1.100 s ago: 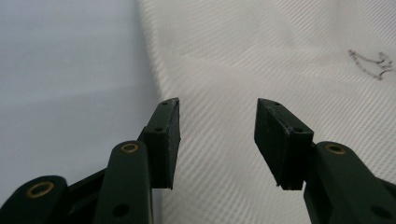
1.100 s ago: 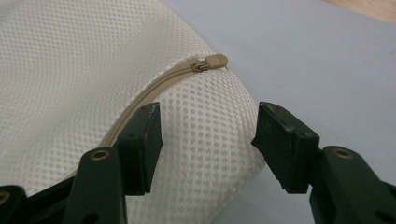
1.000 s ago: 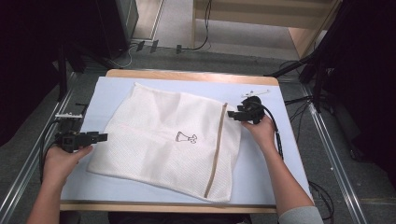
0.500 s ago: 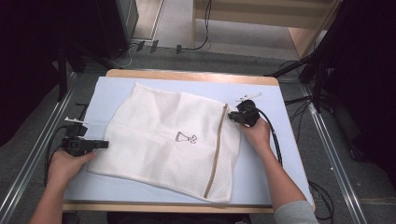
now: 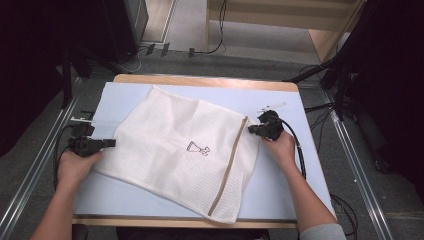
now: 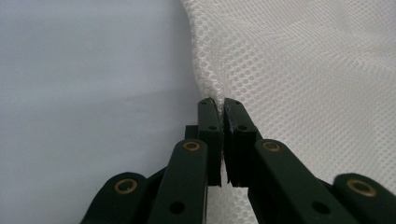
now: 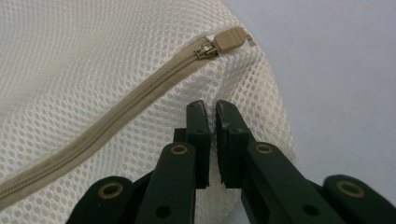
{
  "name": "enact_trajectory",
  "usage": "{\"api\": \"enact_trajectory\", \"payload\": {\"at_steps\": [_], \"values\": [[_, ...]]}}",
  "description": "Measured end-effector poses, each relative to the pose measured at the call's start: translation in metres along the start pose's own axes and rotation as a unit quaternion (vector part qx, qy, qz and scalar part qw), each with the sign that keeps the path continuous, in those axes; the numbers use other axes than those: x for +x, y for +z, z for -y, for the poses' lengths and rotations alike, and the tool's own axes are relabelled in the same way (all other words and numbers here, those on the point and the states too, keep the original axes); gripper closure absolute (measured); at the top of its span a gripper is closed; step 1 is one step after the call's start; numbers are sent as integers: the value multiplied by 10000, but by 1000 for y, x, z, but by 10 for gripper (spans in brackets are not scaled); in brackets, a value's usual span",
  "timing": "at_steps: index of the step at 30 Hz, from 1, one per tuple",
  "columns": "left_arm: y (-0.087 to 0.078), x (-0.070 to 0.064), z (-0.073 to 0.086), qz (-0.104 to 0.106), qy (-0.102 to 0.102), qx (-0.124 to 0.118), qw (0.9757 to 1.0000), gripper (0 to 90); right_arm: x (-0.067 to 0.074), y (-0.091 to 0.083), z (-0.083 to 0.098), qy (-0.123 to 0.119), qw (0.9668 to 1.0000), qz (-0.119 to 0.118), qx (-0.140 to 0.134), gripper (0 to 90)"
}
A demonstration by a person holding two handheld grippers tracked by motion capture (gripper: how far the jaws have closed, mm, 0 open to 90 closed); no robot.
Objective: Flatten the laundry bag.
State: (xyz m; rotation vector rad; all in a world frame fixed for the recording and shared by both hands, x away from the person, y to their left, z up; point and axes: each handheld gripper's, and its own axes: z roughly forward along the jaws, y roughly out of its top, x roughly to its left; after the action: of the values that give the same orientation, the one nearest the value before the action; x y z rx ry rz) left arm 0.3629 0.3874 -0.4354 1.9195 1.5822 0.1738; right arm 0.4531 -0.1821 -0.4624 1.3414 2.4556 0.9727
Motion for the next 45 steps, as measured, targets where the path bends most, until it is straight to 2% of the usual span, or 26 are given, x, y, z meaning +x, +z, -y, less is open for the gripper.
{"api": "enact_trajectory", "payload": {"at_steps": [3, 5, 8, 12, 13, 20, 24, 26, 30, 33, 36, 40, 42, 45], "values": [[9, 1, -11, 28, -17, -25, 10000, 874, 0, -8, 13, 87, 9999, -148, 2, 861], [12, 1, -14, 36, -24, -28, 10000, 873, 2, -11, 16, 77, 9999, -135, 12, 861], [23, 1, -25, 52, -11, -50, 10000, 872, 9, -23, 30, -34, 9999, -128, 27, 861], [28, 0, -34, 100, -39, -110, 9999, 871, 15, -31, 44, -53, 9999, -139, 21, 858], [31, -2, -38, 132, -7, -155, 9998, 870, 18, -36, 53, -9, 9998, -188, 16, 853], [42, -9, -50, 180, 76, -171, 9997, 866, 34, -51, 77, -81, 9997, -221, 22, 843], [45, -10, -53, 209, 132, -171, 9995, 861, 40, -54, 83, -110, 9995, -291, 58, 840], [46, -11, -54, 153, 199, -141, 9996, 857, 43, -55, 85, -146, 9993, -316, 95, 831], [41, -13, -54, 177, 201, -170, 9995, 714, 39, -64, 82, -140, 9992, -344, -119, 713], [36, -16, -54, 129, 208, -191, 9995, 613, 37, -69, 76, -216, 9982, -275, -489, 626], [30, -18, -52, 160, 185, -261, 9994, 551, 37, -70, 68, -265, 9965, -302, -731, 599], [23, -23, -49, 124, 260, -309, 9991, 497, 39, -62, 57, -364, 9963, -289, -726, 579], [16, -27, -45, 143, 324, -346, 9988, 472, 39, -51, 46, -459, 9955, -347, -759, 561], [10, -30, -41, 163, 321, -412, 9985, 453, 39, -39, 35, -387, 9964, -432, -622, 559]]}}
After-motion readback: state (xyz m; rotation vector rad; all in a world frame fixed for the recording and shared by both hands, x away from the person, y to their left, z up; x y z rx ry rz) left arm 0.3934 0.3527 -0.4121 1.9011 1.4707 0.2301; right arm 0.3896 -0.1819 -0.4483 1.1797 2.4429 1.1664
